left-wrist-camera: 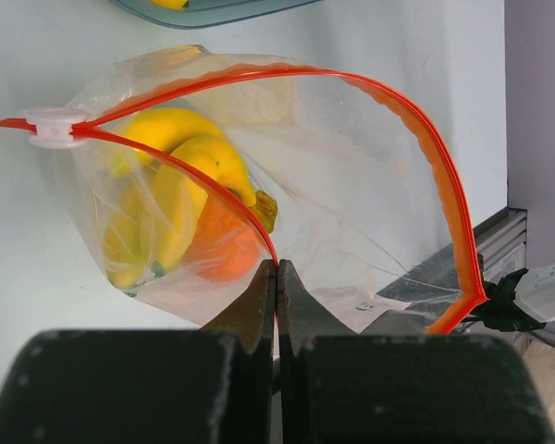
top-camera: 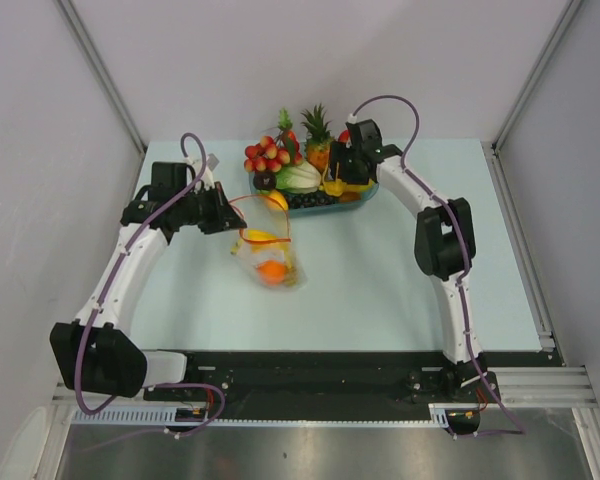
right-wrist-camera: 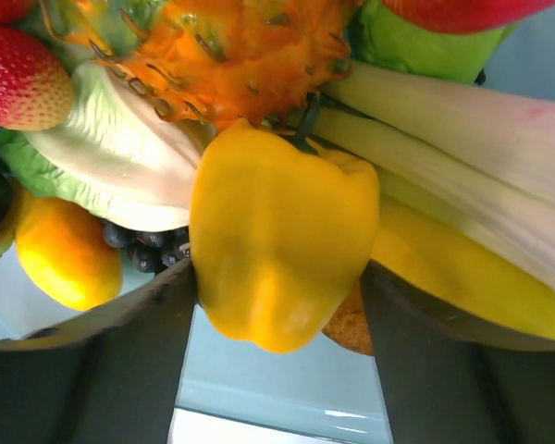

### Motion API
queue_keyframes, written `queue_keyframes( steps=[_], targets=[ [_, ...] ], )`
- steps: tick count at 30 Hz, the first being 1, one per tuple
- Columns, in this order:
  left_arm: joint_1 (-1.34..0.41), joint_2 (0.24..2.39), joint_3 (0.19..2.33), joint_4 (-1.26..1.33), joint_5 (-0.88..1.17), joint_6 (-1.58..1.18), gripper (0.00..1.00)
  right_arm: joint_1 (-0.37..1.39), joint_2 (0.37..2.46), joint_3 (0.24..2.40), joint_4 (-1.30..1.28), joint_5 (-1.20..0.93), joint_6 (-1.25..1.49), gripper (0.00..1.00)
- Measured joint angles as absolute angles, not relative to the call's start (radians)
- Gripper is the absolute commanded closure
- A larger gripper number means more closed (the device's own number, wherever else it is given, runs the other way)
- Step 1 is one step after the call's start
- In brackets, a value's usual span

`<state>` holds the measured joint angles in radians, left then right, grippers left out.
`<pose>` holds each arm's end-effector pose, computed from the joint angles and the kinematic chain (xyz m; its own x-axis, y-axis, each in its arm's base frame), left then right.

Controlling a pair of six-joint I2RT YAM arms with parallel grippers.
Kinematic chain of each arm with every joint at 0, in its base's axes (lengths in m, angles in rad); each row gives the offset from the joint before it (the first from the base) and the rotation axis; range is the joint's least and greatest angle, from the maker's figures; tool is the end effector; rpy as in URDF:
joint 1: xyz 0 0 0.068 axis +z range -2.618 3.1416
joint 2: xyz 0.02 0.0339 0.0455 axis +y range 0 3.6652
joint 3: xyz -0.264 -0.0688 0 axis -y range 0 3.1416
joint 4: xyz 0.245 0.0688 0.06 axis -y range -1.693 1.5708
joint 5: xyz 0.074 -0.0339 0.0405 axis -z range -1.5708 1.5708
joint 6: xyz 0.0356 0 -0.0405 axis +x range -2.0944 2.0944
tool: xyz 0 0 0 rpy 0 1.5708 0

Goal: Place the food in the zip-top bag and seal the zipper
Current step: Pick up the fake fruit from the bin, then place the fake fruit in the zipper food storage bag.

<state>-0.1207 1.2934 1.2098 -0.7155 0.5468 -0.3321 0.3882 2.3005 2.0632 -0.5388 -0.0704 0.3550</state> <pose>0.2655 -0.0508 0.3319 -0.8235 -0.1806 -0.5377 0.2055 0.7885 -0.5797 0.4863 0.2016 0.2343 -0.7553 0.0657 -0.6520 -0.1722 0.9401 0.2943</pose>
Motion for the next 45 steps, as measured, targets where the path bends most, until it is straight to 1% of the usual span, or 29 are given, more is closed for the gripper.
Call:
queue_keyframes(
  steps=[1, 2, 8, 12, 16, 18, 22, 26, 31, 36, 39, 40, 42, 43, 44, 45],
  targets=[
    [-0.121, 1.293, 1.210, -0.716, 0.545, -0.332, 1.00, 0.385, 2.300, 2.064, -0.536, -0.079, 0.357, 0.39],
    [-0.121, 1.292, 1.210, -0.716, 0.544, -0.332, 1.00, 0.381, 2.300, 2.064, -0.534, -0.088, 0.361, 0.46],
    [-0.121, 1.275, 1.209, -0.717, 0.538, -0.323, 1.00, 0.356, 2.279, 2.059, -0.534, -0.137, 0.363, 0.58],
    [-0.121, 1.264, 1.209, -0.720, 0.529, -0.313, 1.00, 0.342, 2.202, 2.023, -0.515, -0.175, 0.356, 0.60],
    [-0.121, 1.262, 1.209, -0.720, 0.525, -0.311, 1.00, 0.337, 2.066, 1.973, -0.468, -0.233, 0.336, 0.60],
    [-0.121, 1.262, 1.209, -0.720, 0.525, -0.312, 1.00, 0.347, 2.001, 1.957, -0.440, -0.266, 0.322, 0.63],
    [-0.121, 1.262, 1.209, -0.720, 0.526, -0.312, 1.00, 0.404, 1.846, 1.881, -0.357, -0.381, 0.275, 0.67],
    [-0.121, 1.262, 1.210, -0.720, 0.526, -0.312, 1.00, 0.505, 1.733, 1.792, -0.294, -0.503, 0.186, 0.71],
    [-0.121, 1.262, 1.210, -0.721, 0.530, -0.312, 1.00, 0.632, 1.710, 1.763, -0.286, -0.620, 0.048, 0.71],
    [-0.121, 1.233, 1.212, -0.738, 0.540, -0.311, 1.00, 0.721, 1.741, 1.766, -0.350, -0.656, -0.104, 0.71],
    [-0.121, 1.195, 1.216, -0.761, 0.536, -0.305, 1.00, 0.761, 1.790, 1.778, -0.413, -0.653, -0.184, 0.64],
    [-0.117, 1.181, 1.217, -0.773, 0.529, -0.305, 1.00, 0.767, 1.801, 1.779, -0.432, -0.652, -0.204, 0.55],
    [-0.110, 1.160, 1.221, -0.794, 0.516, -0.303, 1.00, 0.779, 1.826, 1.790, -0.479, -0.642, -0.250, 0.46],
    [-0.108, 1.151, 1.222, -0.802, 0.516, -0.303, 1.00, 0.780, 1.839, 1.800, -0.501, -0.633, -0.270, 0.30],
    [-0.106, 1.144, 1.225, -0.812, 0.517, -0.303, 1.00, 0.782, 1.850, 1.813, -0.518, -0.623, -0.288, 0.27],
    [-0.105, 1.139, 1.225, -0.818, 0.521, -0.305, 1.00, 0.783, 1.858, 1.824, -0.529, -0.613, -0.297, 0.18]
  ],
)
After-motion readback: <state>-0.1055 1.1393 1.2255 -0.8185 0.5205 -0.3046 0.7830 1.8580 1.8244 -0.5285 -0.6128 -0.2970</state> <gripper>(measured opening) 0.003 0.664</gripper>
